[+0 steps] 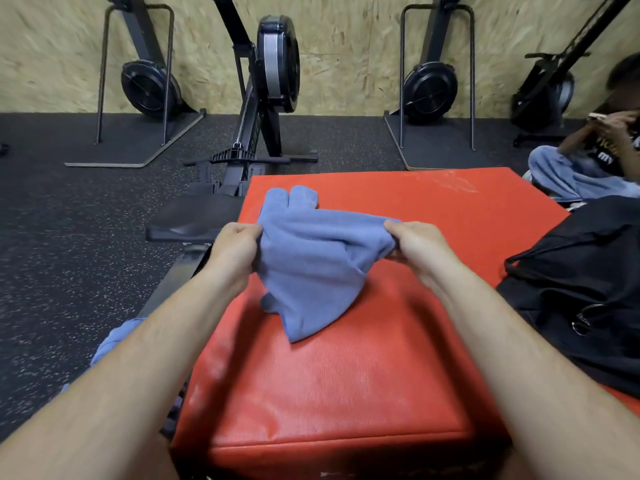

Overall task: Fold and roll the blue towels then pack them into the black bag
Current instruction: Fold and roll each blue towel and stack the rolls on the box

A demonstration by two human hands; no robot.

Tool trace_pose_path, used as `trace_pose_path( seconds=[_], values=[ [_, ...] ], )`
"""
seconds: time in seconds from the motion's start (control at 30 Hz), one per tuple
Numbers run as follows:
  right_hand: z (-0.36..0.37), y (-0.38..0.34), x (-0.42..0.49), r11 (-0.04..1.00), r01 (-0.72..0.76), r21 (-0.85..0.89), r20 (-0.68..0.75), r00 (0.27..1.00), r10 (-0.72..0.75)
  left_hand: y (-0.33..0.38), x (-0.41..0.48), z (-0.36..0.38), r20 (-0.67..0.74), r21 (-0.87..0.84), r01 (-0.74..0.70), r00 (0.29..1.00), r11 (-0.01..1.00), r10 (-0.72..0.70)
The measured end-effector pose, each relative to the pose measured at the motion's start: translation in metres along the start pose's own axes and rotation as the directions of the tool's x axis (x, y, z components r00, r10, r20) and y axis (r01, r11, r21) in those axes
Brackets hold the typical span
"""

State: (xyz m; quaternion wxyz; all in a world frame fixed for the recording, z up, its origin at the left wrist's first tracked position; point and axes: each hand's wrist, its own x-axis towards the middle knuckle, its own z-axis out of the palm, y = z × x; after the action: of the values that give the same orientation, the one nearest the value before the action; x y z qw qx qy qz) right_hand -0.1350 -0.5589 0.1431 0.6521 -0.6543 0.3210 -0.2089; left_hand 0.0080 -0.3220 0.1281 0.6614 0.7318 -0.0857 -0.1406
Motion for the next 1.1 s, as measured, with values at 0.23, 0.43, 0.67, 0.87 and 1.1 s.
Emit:
trace_pose_path(
  seconds=[0.23,0.43,0.67,0.87,1.1],
  values=[
    [-0.03,-0.012,-0.011,0.989,0.083,0.119,-0.022,0.996,-0.082,0.015,-0.006,-0.027,-0.092,-0.177,-0.064,0.995,0.982,0.048],
    [-0.037,-0.049,-0.04,0.955,0.11,0.274,0.271,0.944,-0.187,0.064,-0.023,-0.038,-0.039,-0.332,-0.048,0.999,0.942,0.037],
    [-0.044,-0.144,-0.039,0.929,0.352,0.116,0.237,0.899,-0.369,0.165,-0.026,-0.051,-0.149,0.035,-0.285,0.946,0.958,0.287],
    [-0.045,-0.2,-0.042,0.887,0.461,-0.004,0.158,0.877,-0.454,0.215,-0.016,-0.064,-0.156,-0.088,-0.243,0.961,0.966,0.228],
    [-0.041,-0.221,-0.058,0.942,0.336,0.015,0.206,0.921,-0.332,0.235,-0.029,-0.062,-0.182,-0.152,-0.245,0.959,0.958,0.216]
  ],
)
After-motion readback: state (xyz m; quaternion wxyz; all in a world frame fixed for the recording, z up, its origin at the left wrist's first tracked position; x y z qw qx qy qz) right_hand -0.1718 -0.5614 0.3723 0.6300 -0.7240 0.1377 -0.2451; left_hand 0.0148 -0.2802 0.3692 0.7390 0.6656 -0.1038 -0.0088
